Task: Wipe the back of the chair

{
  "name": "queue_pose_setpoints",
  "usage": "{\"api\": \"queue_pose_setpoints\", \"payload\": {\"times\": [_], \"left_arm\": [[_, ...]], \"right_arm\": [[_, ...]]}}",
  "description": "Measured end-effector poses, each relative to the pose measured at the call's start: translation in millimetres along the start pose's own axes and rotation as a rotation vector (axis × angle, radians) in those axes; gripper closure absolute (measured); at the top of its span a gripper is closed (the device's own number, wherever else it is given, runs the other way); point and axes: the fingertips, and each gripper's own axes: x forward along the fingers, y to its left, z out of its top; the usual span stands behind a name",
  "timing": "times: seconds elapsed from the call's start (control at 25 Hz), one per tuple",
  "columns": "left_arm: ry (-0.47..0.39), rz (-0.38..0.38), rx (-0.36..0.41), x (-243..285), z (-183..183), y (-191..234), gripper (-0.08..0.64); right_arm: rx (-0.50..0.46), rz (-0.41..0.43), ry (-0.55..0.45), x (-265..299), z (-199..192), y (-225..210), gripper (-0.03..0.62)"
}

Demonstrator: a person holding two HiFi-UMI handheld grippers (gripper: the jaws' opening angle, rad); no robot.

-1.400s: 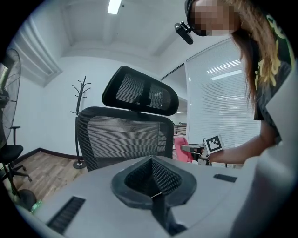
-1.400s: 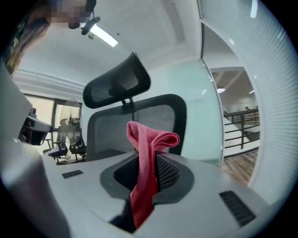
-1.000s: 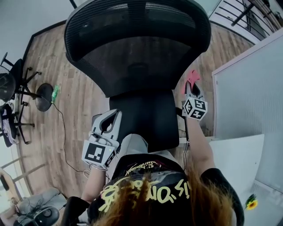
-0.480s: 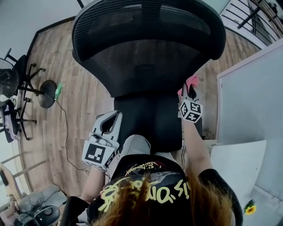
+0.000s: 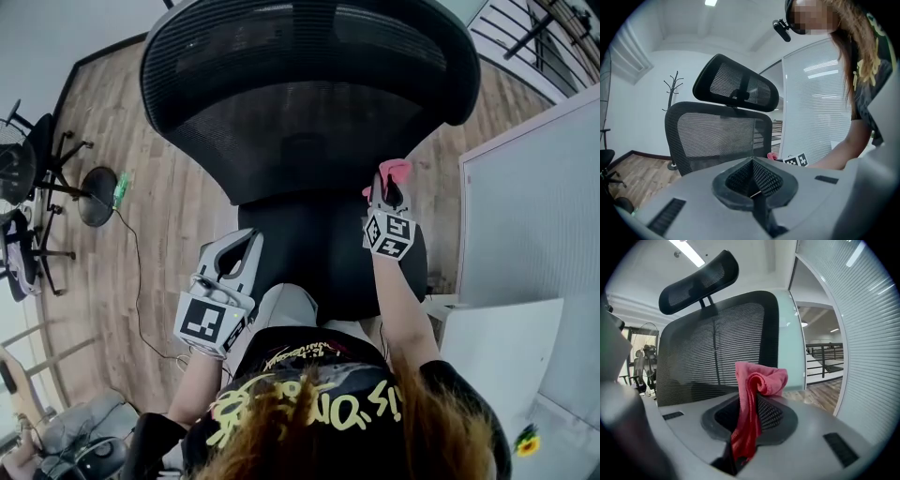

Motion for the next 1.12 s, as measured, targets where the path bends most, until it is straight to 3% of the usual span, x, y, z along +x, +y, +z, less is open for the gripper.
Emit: {"api": "queue_pose_setpoints", "payload": {"times": [0.12,0.4,1.12], "left_arm": [[0.005,0.005,-0.002,-3,-1,2,0.571],[0.0,0.033,-0.006,-12,-2,12,0.571],[-0.012,0.049,-0.028,-16,-9,20,0.571]], "right_arm": [[-0.045,0.054,0.014,5,1,25,0.531],[-0.028,0.099,0.015,11,3,54,0.531],[-0.118,0.332,0.014,18,12,168,0.531]]}}
